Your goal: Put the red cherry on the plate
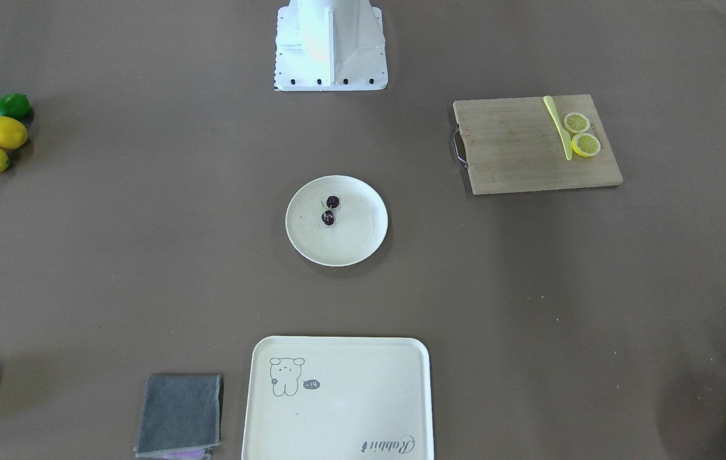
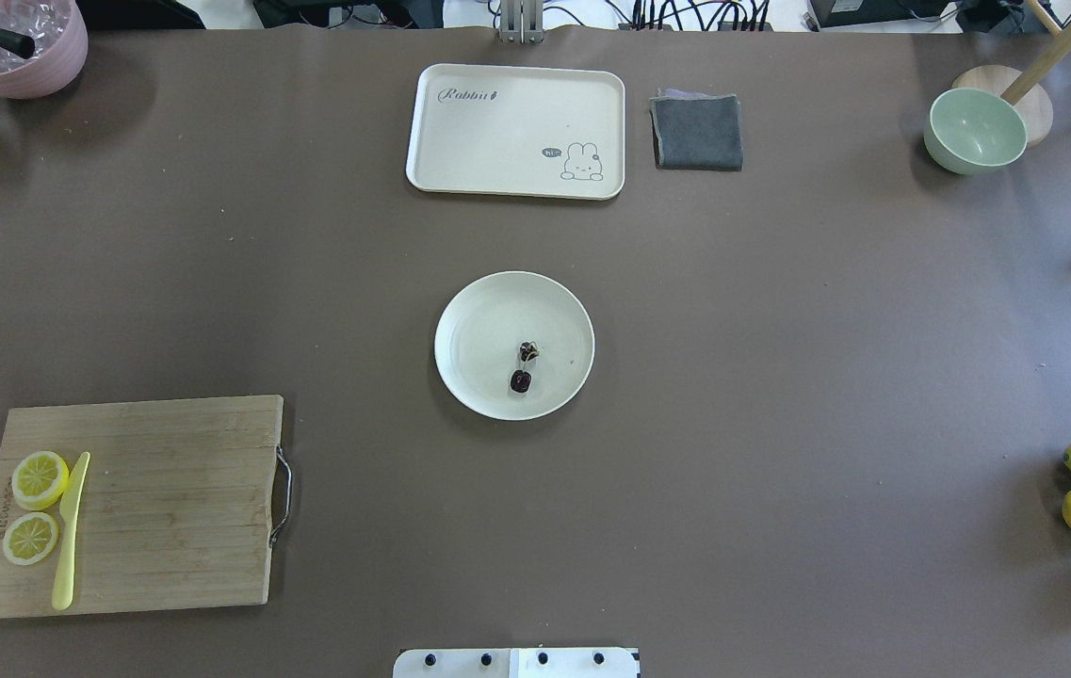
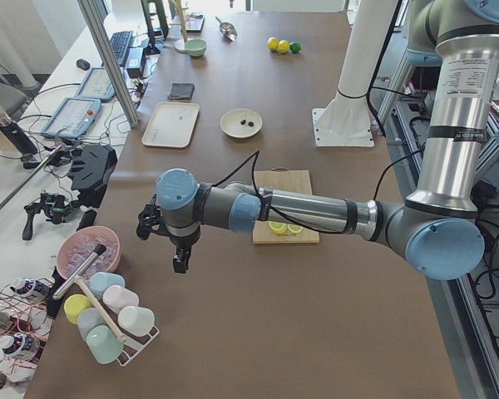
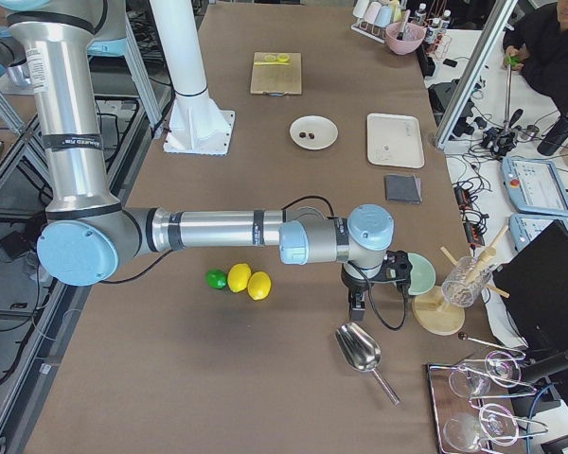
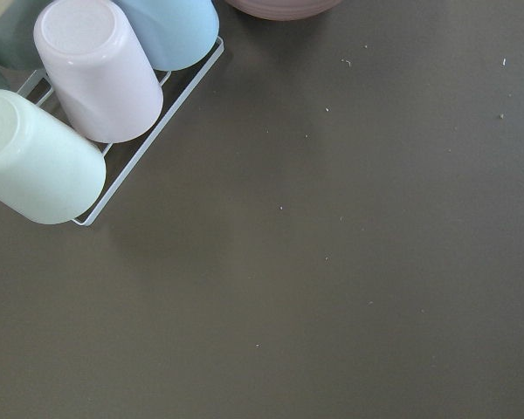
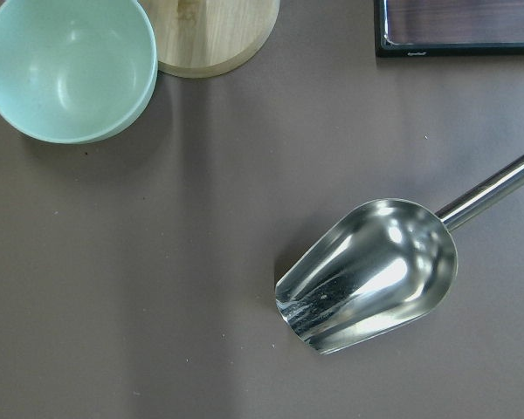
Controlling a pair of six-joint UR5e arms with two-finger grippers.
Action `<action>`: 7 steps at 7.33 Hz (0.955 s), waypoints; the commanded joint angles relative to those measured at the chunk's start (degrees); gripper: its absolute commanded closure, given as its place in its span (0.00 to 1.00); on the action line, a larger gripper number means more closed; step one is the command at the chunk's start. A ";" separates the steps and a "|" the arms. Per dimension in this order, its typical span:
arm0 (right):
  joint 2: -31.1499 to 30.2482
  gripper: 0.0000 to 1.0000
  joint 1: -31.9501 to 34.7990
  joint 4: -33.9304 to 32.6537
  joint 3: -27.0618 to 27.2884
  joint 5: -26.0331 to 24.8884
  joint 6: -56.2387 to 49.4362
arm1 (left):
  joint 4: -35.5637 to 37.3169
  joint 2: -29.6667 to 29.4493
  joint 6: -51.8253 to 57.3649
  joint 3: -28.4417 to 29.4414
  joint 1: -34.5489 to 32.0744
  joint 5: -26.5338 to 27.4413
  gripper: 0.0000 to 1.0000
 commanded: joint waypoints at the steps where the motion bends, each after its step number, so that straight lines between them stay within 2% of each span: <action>1: 0.26 0.00 -0.49 -0.04 0.01 0.00 0.08 | 0.01 0.56 0.01 0.02 -0.69 1.52 0.02; 7: 0.79 0.00 -0.49 0.23 -0.08 -1.14 0.08 | 0.01 0.73 -0.08 0.11 -0.95 1.70 0.02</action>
